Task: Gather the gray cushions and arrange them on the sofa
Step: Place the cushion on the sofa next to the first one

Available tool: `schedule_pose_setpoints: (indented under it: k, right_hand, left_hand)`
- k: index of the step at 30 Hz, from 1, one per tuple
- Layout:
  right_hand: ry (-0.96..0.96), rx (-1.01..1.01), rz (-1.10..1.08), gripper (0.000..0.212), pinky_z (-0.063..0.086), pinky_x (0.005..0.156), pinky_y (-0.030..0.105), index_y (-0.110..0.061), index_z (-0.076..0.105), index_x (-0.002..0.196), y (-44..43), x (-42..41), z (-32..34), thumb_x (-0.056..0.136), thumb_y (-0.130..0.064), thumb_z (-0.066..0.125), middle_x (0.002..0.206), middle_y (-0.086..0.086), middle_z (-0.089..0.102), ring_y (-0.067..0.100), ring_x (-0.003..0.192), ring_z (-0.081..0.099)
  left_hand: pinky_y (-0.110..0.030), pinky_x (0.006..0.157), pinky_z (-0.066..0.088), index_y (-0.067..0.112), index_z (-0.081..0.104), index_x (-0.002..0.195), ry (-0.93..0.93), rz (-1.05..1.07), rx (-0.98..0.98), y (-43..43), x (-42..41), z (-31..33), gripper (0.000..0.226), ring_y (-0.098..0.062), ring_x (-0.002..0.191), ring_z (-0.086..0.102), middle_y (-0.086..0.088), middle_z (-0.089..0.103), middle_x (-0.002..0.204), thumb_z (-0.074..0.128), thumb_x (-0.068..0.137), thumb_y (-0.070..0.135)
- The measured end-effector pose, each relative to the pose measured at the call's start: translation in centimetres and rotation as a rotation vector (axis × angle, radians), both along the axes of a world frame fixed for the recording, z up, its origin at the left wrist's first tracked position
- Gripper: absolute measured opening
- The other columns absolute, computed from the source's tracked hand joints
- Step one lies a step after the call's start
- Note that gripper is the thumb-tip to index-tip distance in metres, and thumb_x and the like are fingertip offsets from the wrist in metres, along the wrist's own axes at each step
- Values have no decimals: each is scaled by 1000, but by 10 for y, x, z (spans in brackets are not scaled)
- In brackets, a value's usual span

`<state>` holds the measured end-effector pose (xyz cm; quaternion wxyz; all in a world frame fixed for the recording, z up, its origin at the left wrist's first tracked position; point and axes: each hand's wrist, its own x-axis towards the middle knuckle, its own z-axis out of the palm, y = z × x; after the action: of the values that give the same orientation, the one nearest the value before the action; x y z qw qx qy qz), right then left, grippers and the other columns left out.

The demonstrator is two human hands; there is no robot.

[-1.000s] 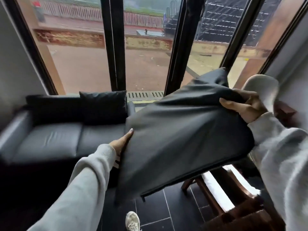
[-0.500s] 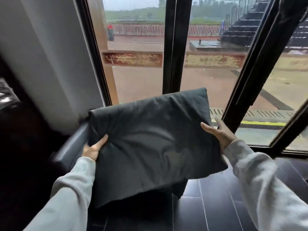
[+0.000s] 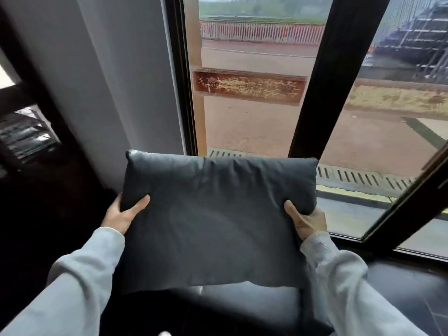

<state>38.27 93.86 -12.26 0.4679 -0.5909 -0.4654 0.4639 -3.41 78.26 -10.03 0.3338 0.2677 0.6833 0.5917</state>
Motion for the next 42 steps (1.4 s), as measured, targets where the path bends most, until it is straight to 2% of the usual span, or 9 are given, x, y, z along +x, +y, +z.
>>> schedule_pose_setpoints:
  k: [6,9,15,21,23,28,36,39,42]
  right_hand:
    - [-13,7,3,28,44,52,1,-26,67,96,68,-110,-18,79,-23,89,91,-8,70,-18,62,63]
    - [-6,-19,105,54,50,61,4,-31,59,120,97,-157,-30,76,-25,91,104,-13,72,-16,79,67]
    - [97,-216,121,70,60,88,39,-31,77,109,152,-224,-77,48,-56,99,108,-3,81,17,100,77]
    - [88,-396,118,66,58,79,29,-18,83,93,220,-268,-148,34,-38,102,99,6,82,22,94,78]
    - [41,-450,168,83,60,73,25,-23,75,105,244,-281,-170,29,-35,104,99,0,82,20,94,78]
    - [82,-519,166,98,55,102,43,-41,60,120,288,-317,-217,34,-67,98,125,-7,71,12,119,64]
    - [70,-605,116,53,55,91,36,-43,68,111,362,-327,-275,64,-50,91,114,-11,75,5,110,65]
    - [-90,-639,101,82,56,97,45,-32,45,150,379,-332,-308,79,-50,83,144,6,57,21,124,58]
    - [-232,-564,106,106,49,108,52,-37,29,154,386,-349,-332,66,-70,79,154,8,45,25,138,48]
  left_hand:
    - [-42,100,54,44,69,117,-38,-43,-111,97,-138,-48,73,-13,102,74,14,77,110,81,55,82]
    - [-43,103,52,45,70,116,-97,-44,-163,141,-195,-67,68,-15,106,73,12,77,114,83,58,77]
    - [-41,104,50,53,66,117,-156,-63,-214,219,-265,-114,63,-11,112,70,16,74,119,85,60,73]
    - [-45,112,43,51,49,138,-203,36,-391,273,-308,-177,98,-17,130,57,15,59,141,79,52,86]
    - [-48,111,44,52,52,129,-206,72,-421,287,-317,-194,91,-19,126,59,13,60,139,78,49,87]
    - [-45,103,47,48,50,135,-200,116,-501,340,-333,-224,100,-21,113,60,8,62,124,74,45,88]
    - [-47,86,55,47,59,120,-94,-91,-720,430,-361,-278,30,-20,121,52,9,56,140,66,92,53]
    - [-48,86,58,46,45,139,-81,-198,-762,456,-354,-316,55,-23,130,48,6,43,155,67,90,57]
    - [-50,84,59,38,18,159,-135,-72,-658,481,-356,-347,86,-34,141,43,2,23,166,69,91,52]
